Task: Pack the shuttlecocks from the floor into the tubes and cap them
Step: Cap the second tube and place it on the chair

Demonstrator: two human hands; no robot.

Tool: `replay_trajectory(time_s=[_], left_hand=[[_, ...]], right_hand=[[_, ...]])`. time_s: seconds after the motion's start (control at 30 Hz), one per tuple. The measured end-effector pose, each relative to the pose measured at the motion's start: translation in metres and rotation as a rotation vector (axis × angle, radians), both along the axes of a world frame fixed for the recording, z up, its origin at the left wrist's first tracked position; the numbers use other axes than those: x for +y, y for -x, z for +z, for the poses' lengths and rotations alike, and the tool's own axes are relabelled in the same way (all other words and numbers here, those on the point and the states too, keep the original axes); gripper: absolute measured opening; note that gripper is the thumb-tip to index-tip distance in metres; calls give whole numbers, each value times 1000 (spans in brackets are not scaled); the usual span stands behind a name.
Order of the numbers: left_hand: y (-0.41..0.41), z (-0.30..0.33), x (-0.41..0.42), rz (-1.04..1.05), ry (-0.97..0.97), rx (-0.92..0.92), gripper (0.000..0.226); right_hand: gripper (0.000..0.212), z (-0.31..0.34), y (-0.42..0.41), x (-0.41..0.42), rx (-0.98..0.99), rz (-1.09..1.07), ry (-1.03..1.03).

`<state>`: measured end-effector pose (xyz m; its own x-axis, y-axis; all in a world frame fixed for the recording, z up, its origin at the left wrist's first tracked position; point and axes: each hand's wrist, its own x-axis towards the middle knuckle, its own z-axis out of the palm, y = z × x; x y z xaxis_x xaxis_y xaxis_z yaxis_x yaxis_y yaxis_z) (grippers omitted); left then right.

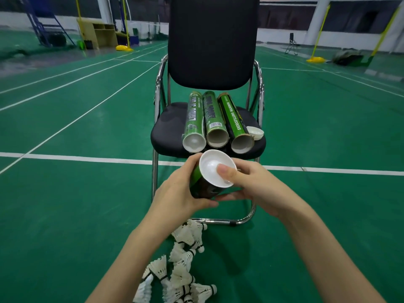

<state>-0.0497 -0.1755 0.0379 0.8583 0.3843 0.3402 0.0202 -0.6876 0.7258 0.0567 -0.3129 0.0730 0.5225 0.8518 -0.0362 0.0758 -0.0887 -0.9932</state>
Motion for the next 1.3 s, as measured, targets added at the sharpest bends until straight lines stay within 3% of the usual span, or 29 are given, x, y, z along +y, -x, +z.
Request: replay_trajectory(time_s=[0.17,0.3,0.43,0.67,0.87,1.07,1.3], left_hand=[[16,24,0,33,-157,46,92],[35,49,-1,-220,119,48,81],[50,66,-1,-241,291,-91,67],[58,84,7,-276,102,-141,64],[46,69,36,-374,164,-143,70],[21,41,77,-415,203,-60,75],[-35,14,132,-282,142,-40,78]], right_hand=[[34,14,15,-2,-36,-28,-76],[31,27,27,-5,-51,-32,-125],[34,45,38,-7,-89,-5,-182],[42,59,51,-13,-202,-30,-299],[50,41,42,17,-322,-61,-366],[55,14,19,62,-424,-106,-283],[57,-2,-33,115,-488,-148,-124]])
